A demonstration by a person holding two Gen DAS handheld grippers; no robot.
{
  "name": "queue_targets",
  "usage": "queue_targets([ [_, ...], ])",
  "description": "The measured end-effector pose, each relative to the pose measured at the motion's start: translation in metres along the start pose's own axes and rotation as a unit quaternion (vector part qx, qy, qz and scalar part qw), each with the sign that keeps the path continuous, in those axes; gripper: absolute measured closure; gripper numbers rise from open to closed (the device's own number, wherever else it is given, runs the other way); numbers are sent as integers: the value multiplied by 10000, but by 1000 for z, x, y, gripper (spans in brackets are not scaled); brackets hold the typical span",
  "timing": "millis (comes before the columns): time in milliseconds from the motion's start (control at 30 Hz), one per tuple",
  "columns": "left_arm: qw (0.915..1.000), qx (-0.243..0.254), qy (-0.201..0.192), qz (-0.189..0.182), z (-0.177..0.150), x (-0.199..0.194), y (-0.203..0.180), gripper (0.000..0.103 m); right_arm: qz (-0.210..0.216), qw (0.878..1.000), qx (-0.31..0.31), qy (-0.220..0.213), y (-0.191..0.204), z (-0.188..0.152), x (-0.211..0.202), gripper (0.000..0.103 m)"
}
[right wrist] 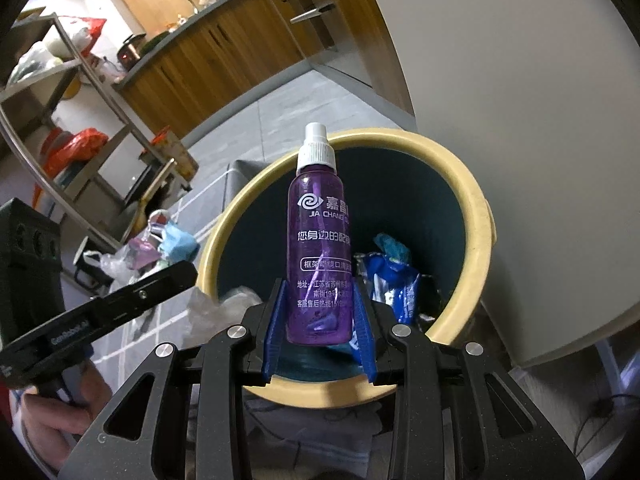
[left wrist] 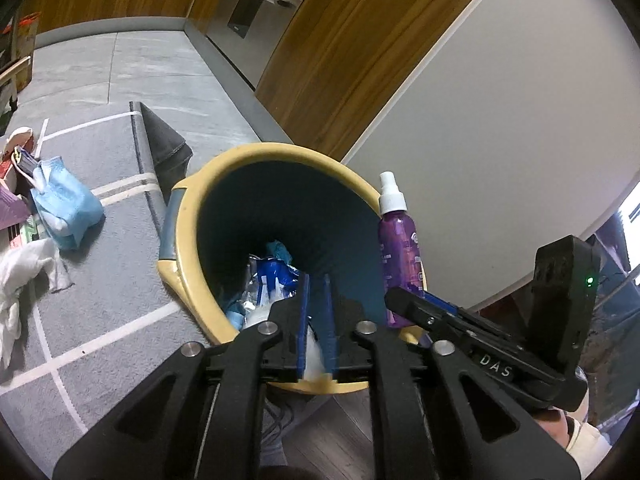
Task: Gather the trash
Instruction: 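Open both tools to drop the tissue and spray bottle into the bin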
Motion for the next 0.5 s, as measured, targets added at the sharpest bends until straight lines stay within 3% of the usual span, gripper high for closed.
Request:
queue_targets([
  [300, 9997, -142, -174, -24, 6, -10, 7, 73, -93, 9997, 120, 180, -1, -4, 10, 69],
  [500, 9993, -138, -340, 38, 9, -25, 17, 71, -151, 9991, 346, 202, -7, -2, 16, 68],
])
Point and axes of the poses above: each gripper's, at about its wrist camera, not at the fingertips, and x roughly the way its jaws point, y to its left, z to its top, the point moved 6 cm from there along x, roughly the way its jaws point, and after that the axes turned 10 degrees about -x, right-handed, at the moved point
